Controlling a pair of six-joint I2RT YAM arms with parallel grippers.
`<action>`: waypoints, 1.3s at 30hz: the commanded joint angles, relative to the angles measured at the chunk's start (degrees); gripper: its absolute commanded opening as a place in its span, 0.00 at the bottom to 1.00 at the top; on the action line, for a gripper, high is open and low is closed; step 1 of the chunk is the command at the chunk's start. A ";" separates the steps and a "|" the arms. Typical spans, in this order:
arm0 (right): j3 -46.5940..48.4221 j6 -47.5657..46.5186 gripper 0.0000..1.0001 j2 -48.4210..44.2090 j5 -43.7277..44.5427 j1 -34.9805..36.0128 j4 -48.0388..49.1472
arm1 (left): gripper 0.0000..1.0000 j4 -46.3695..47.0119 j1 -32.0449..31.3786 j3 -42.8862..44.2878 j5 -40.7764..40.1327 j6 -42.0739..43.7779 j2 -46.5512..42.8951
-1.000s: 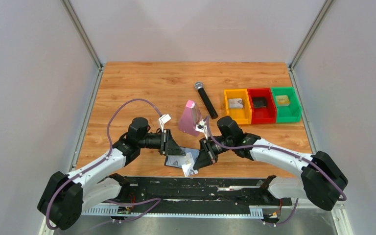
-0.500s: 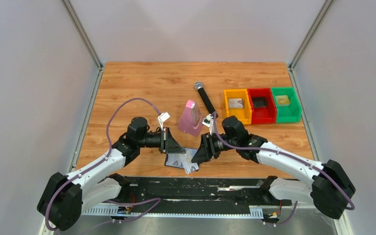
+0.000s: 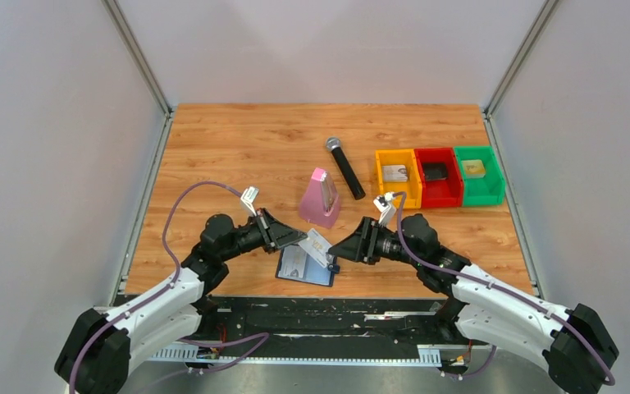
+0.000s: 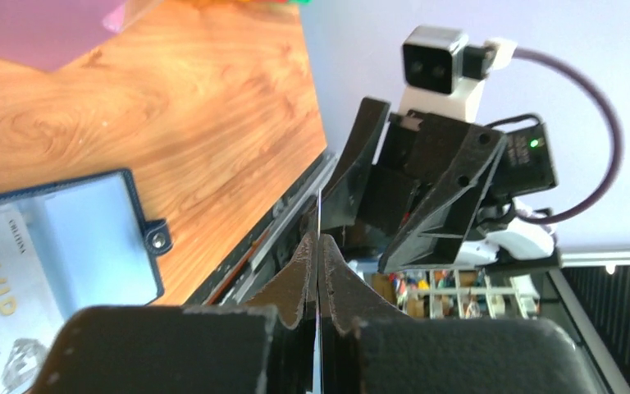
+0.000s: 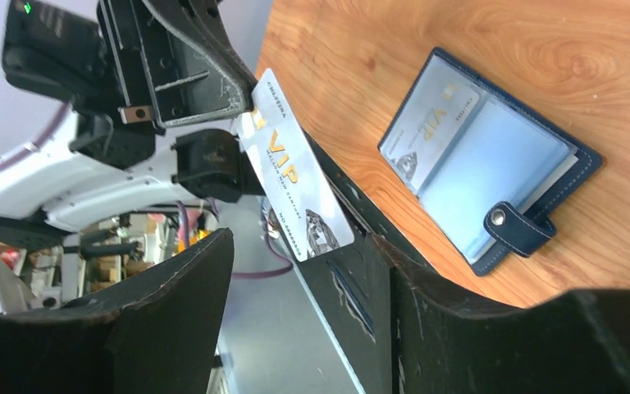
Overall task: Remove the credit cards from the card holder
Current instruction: Place the credit card in the storage box.
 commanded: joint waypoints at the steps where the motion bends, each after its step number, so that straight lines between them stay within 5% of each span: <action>1: -1.06 7.08 0.61 -0.63 3.55 -0.14 9.61 | 0.00 6.20 -1.36 -1.10 -9.02 -5.05 -4.12; 6: -1.12 8.63 0.56 3.86 0.04 -0.02 15.13 | 0.00 6.75 -2.51 -1.29 -12.11 -5.65 -5.29; 14: -2.52 11.90 0.31 5.98 -0.80 0.44 22.59 | 0.00 7.24 -3.77 -2.42 -15.36 -6.25 -6.29; 23: -4.21 14.44 0.37 5.99 0.95 1.09 24.36 | 0.00 6.92 -4.40 -5.26 -20.61 -7.95 -10.87; 33: -4.04 15.93 0.25 8.99 1.28 1.44 27.66 | 0.00 6.37 -4.96 -5.94 -22.05 -8.35 -12.03; 39: -3.90 14.29 0.00 7.65 2.29 1.36 27.02 | 0.00 6.08 -5.43 -5.78 -21.71 -7.66 -12.14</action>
